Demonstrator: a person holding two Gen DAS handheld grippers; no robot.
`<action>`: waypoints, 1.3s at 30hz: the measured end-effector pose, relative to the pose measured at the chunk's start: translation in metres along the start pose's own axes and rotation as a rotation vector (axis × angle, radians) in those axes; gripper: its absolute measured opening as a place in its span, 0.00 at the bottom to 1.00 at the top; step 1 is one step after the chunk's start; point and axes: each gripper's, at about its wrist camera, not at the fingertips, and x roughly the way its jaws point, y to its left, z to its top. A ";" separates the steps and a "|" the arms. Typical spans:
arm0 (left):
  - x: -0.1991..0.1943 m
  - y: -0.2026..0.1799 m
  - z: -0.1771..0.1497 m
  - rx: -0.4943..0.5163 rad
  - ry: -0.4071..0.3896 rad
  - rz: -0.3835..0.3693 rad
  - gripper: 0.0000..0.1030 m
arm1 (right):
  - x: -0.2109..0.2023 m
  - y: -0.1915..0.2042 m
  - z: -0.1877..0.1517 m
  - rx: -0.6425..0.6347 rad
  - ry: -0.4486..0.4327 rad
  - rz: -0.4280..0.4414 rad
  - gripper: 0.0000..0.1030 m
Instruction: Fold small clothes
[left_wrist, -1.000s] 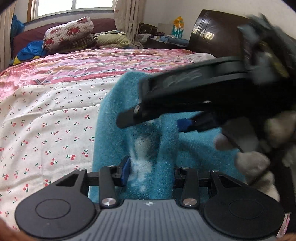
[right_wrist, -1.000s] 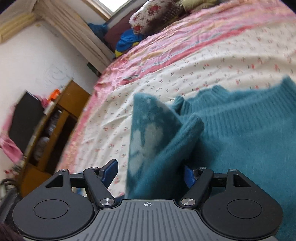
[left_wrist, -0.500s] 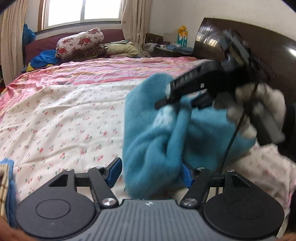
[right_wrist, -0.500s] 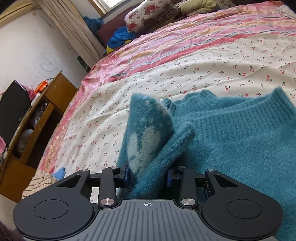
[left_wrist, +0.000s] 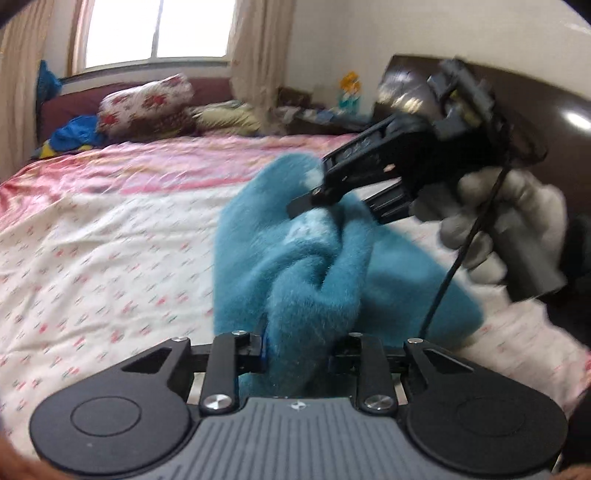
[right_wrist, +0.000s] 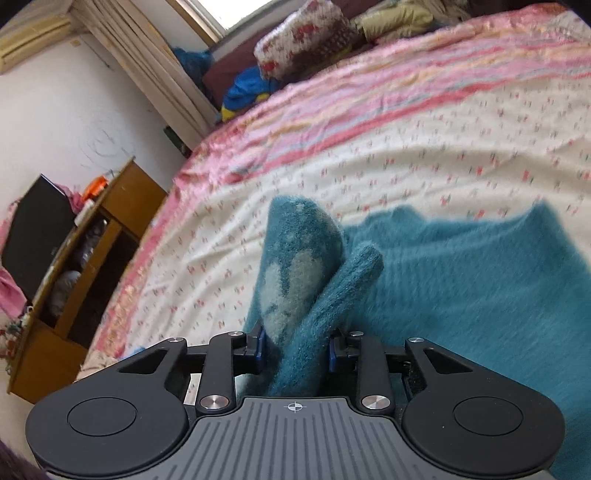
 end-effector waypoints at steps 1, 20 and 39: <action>0.001 -0.007 0.006 0.002 -0.008 -0.024 0.31 | -0.007 -0.003 0.003 -0.006 -0.013 0.001 0.27; 0.129 -0.143 0.016 0.129 0.131 -0.140 0.39 | -0.042 -0.154 0.015 0.100 -0.059 -0.125 0.31; 0.051 -0.119 0.005 0.117 0.107 -0.129 0.56 | -0.132 -0.102 -0.073 -0.035 -0.115 -0.087 0.46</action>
